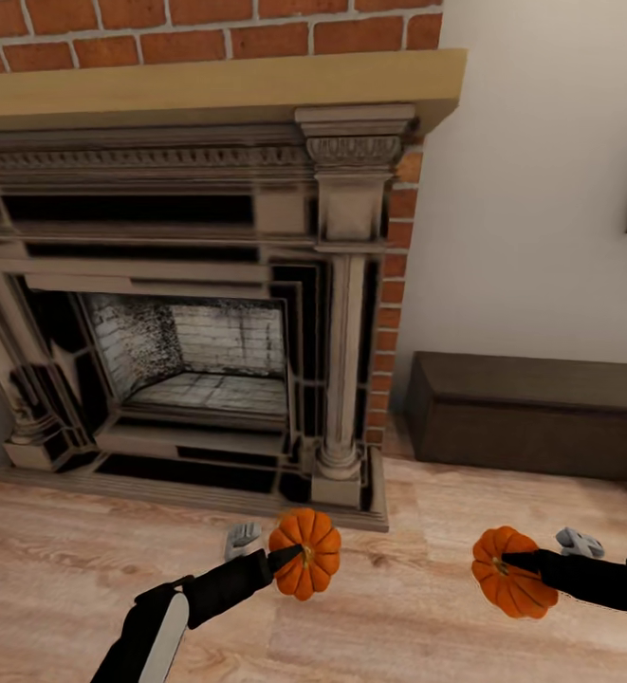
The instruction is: Place each of the two pumpkins and all three candles from the living room inside a cabinet in the living room (use any cabinet), then make sure every cabinet is closed, and position the cauldron so it is next to a table in the living room.
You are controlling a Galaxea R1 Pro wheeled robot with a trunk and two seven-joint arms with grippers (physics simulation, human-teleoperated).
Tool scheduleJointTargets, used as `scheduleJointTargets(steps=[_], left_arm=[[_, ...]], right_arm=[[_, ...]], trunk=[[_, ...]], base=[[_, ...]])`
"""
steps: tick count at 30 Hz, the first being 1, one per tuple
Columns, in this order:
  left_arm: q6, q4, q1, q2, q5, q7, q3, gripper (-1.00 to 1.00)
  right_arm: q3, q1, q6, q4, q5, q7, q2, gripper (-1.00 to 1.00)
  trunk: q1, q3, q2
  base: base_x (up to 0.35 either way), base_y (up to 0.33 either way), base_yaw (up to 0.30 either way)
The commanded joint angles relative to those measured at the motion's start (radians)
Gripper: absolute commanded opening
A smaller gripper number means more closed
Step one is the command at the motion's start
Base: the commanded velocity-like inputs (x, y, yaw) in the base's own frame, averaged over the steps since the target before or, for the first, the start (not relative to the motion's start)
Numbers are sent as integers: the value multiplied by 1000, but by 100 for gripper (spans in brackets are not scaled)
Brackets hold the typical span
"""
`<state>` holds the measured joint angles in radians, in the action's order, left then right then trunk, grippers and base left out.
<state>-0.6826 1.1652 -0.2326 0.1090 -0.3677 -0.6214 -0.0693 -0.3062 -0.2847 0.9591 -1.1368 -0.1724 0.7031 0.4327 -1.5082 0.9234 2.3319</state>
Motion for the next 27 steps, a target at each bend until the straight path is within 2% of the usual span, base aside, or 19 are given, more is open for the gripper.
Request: scheduleJointTargets(steps=[1, 5, 10, 15, 18, 20, 27], left_arm=[[-8, -2, -2, 1, -8, -7, 3, -100], [-8, -35, -17, 1, -7, -5, 25, -100], [-8, -60, -29, 1, -7, -4, 40, -100], [-7, -71, -35, 0, -6, -4, 43, -100], [-7, -73, -36, 1, -6, 13, 44, -100], [-7, -73, -36, 1, -7, 53, 46, -100], [-7, -74, -36, 1, -8, 68, 47, -100]], right_arm=[[-1, -1, -3, 1, -14, 0, 0, -100], [5, -1, -49, -13, -18, 1, -7, -100], [1, 9, -54, -120, -19, 0, -8, -100], [0, 11, -50, -136, -19, -2, -8, -100], [-1, 12, -49, -139, -18, -2, -7, -100], [-1, 12, -48, -140, -17, -2, -7, -100], [0, 12, -48, -141, -16, -2, -6, -100]], trunk=[[0, 1, 0], [0, 2, 0], [0, 2, 0], [0, 2, 0], [0, 2, 0], [0, 2, 0], [0, 2, 0]], base=[[169, -320, -14], [169, -320, -22], [169, -320, -216], [168, -320, -273], [167, -320, -280], [162, -320, -280], [157, -320, -281]])
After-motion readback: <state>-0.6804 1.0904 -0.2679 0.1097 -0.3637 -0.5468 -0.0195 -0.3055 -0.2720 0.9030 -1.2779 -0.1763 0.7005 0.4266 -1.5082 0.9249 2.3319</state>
